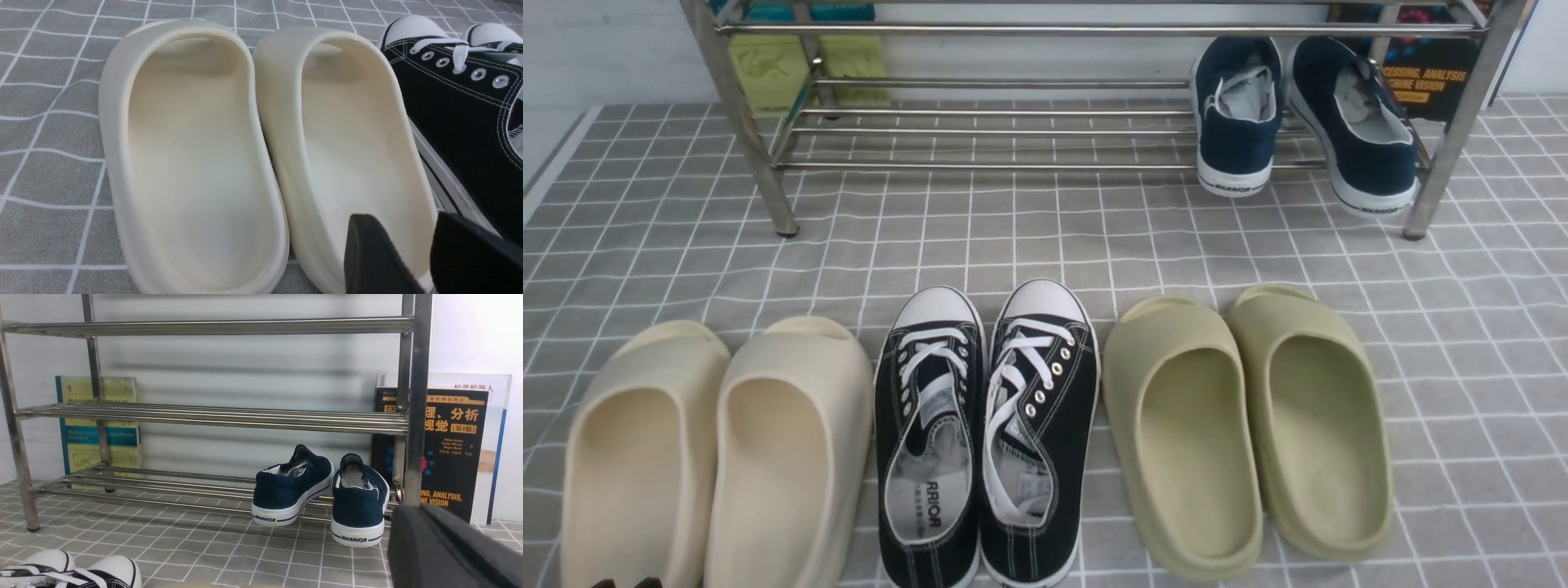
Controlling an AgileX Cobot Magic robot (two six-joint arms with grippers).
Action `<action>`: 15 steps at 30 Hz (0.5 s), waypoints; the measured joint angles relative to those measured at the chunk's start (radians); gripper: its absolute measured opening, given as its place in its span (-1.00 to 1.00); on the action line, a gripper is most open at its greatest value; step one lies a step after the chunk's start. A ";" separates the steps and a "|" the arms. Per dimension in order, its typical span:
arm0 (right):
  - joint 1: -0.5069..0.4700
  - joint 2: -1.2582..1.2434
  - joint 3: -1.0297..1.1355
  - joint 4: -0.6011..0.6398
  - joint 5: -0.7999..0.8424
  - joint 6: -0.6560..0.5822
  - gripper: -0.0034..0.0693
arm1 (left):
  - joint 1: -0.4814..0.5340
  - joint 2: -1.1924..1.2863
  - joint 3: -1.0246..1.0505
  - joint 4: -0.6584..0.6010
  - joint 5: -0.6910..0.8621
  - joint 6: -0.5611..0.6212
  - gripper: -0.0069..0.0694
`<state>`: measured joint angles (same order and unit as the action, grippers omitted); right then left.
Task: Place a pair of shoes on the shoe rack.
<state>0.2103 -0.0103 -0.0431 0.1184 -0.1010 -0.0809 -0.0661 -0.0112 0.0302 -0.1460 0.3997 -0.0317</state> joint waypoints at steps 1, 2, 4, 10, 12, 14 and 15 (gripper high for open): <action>0.000 0.000 0.000 0.000 0.000 0.000 -0.87 | 0.000 0.000 0.000 0.000 0.000 0.000 -0.19; 0.000 -0.001 0.009 0.000 -0.009 0.000 -0.87 | 0.000 0.000 0.000 0.000 0.000 0.000 -0.19; -0.001 -0.001 0.021 0.001 -0.030 -0.001 -0.87 | 0.000 0.000 0.000 0.000 0.000 0.000 -0.19; -0.112 -0.001 0.069 0.040 0.057 -0.023 -0.89 | 0.000 0.000 0.000 0.000 0.000 0.000 -0.19; -0.145 -0.001 0.069 0.036 0.117 -0.015 -0.89 | 0.000 0.000 0.000 0.000 0.000 0.000 -0.19; -0.173 -0.001 0.069 0.015 0.197 0.015 -0.89 | 0.000 0.000 0.000 0.000 0.000 0.000 -0.19; -0.184 -0.001 0.069 -0.003 0.245 0.041 -0.89 | 0.000 0.000 0.000 0.000 0.000 0.000 -0.19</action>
<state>0.0266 -0.0111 0.0256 0.1158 0.1437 -0.0402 -0.0661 -0.0112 0.0302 -0.1460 0.3997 -0.0317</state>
